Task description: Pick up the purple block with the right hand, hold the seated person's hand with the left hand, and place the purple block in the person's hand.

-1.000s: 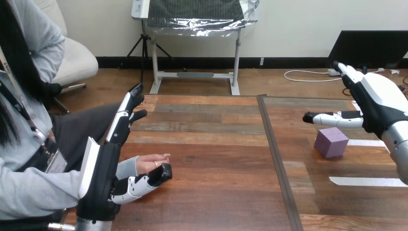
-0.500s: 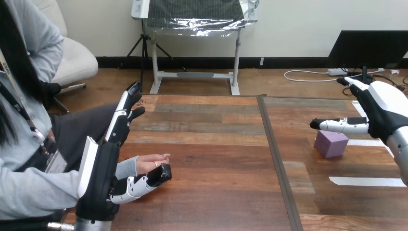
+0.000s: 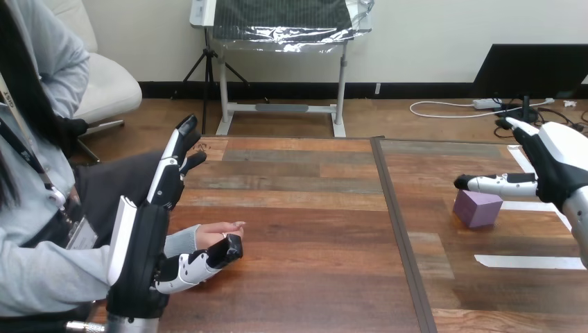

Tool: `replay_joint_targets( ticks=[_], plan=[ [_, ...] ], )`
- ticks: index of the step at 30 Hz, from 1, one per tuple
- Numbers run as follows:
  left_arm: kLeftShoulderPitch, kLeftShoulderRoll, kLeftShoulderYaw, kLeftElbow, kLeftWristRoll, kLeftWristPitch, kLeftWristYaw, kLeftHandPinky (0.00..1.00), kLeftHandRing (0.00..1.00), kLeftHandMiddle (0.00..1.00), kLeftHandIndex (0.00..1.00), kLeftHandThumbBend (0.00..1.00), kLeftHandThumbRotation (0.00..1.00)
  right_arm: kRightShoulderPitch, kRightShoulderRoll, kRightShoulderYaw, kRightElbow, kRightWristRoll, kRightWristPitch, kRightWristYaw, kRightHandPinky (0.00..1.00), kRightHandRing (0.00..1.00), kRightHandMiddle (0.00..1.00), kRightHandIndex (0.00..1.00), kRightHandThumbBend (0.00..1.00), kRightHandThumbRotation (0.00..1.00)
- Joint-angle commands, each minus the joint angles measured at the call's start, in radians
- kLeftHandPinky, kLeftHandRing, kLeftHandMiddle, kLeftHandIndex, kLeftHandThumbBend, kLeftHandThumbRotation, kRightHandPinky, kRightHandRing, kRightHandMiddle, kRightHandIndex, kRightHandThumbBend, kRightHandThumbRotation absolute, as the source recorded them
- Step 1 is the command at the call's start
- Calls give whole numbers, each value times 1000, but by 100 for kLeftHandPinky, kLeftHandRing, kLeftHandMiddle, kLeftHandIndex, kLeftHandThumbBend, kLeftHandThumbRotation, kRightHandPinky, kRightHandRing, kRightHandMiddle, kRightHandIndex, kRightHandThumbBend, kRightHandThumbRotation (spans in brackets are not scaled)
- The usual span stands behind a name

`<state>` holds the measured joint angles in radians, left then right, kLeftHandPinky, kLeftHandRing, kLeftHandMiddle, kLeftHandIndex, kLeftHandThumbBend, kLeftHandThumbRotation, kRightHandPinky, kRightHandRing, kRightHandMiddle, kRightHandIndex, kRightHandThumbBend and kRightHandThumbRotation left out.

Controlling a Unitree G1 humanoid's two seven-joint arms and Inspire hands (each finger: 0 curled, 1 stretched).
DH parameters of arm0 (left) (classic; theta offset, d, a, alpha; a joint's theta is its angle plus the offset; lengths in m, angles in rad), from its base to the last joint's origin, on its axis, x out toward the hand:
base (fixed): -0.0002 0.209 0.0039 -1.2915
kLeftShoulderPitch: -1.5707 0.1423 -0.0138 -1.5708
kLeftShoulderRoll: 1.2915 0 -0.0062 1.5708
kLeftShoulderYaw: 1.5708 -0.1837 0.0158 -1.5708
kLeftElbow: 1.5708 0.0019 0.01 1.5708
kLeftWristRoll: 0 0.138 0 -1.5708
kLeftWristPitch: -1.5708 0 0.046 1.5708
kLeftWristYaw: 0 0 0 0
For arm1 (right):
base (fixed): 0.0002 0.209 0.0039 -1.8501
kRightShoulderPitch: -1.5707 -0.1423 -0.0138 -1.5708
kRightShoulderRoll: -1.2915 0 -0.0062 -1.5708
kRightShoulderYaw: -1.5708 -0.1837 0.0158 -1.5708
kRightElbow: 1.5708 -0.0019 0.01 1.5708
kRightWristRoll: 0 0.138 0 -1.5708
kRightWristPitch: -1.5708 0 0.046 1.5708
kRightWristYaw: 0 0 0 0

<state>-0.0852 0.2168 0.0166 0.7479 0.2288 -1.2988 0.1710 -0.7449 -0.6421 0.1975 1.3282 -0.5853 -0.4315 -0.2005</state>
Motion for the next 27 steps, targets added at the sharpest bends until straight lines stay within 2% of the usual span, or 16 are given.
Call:
replay_joint_targets(
  ticks=[1,10,27],
  plan=[
    [-39,-5,1,-7,-30,-21,-17,87,95,98,96,100,76,-51,-20,-4,-2,24,15,8,88,94,94,93,100,61],
    [-33,-10,7,-14,-44,-18,-35,87,95,98,96,100,77,-38,-13,1,1,19,13,-5,86,93,93,92,100,61],
    [-18,-15,14,-41,-51,-9,-52,87,94,98,96,100,75,-20,10,5,5,20,39,15,86,93,93,92,100,63]
  ],
)
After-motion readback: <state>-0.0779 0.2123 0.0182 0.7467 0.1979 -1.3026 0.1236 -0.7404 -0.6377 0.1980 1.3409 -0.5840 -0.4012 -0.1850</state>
